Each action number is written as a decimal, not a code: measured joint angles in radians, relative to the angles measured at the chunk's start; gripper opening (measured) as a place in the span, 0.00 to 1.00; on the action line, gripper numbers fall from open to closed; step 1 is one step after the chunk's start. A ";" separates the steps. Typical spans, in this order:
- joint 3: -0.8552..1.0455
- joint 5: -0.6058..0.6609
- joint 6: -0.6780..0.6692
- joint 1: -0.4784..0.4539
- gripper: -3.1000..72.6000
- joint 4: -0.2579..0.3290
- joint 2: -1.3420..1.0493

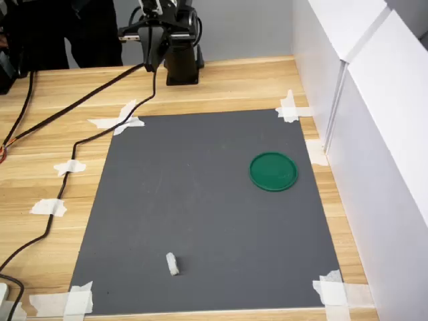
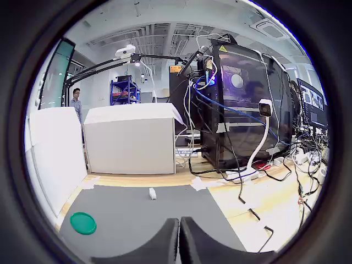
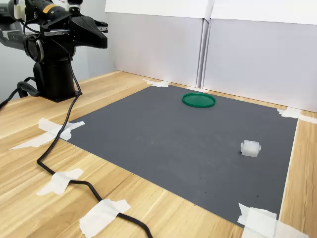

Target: Grasp a white terminal and put it on the green lid.

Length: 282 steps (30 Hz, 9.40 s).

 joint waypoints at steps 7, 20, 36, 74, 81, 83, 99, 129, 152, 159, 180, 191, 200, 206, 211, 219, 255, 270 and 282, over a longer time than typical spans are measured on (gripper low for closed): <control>0.000 0.000 0.000 0.000 0.02 0.000 0.000; 0.000 -0.001 0.000 0.000 0.02 0.000 0.000; 0.000 -0.001 0.000 0.000 0.02 0.000 0.000; -0.429 0.368 0.000 0.000 0.02 0.012 0.492; -0.576 0.479 0.000 0.000 0.02 0.014 0.752; -0.625 0.504 0.000 0.000 0.02 0.014 0.823; -0.946 0.617 -0.116 0.000 0.02 0.026 1.261; -1.470 0.737 -0.465 0.000 0.67 0.162 1.800; -1.749 0.809 -0.446 0.031 0.75 0.213 2.138; -1.751 0.786 -0.447 0.031 0.75 0.244 2.158; -1.752 0.750 -0.449 0.031 0.29 0.248 2.185; -1.757 0.761 -0.449 0.032 0.17 0.254 2.185; -1.757 0.802 -0.442 0.031 0.17 0.244 2.131; -1.757 0.901 -0.434 0.031 0.17 0.244 2.069; -1.732 0.942 -0.432 0.031 0.16 0.244 1.986; -1.558 0.943 -0.432 0.096 0.16 0.239 1.823; -1.282 0.737 -0.352 0.579 0.34 0.172 1.866; -1.258 0.687 -0.270 0.572 0.61 0.175 1.657; -1.078 0.599 -0.213 0.146 0.04 0.166 1.209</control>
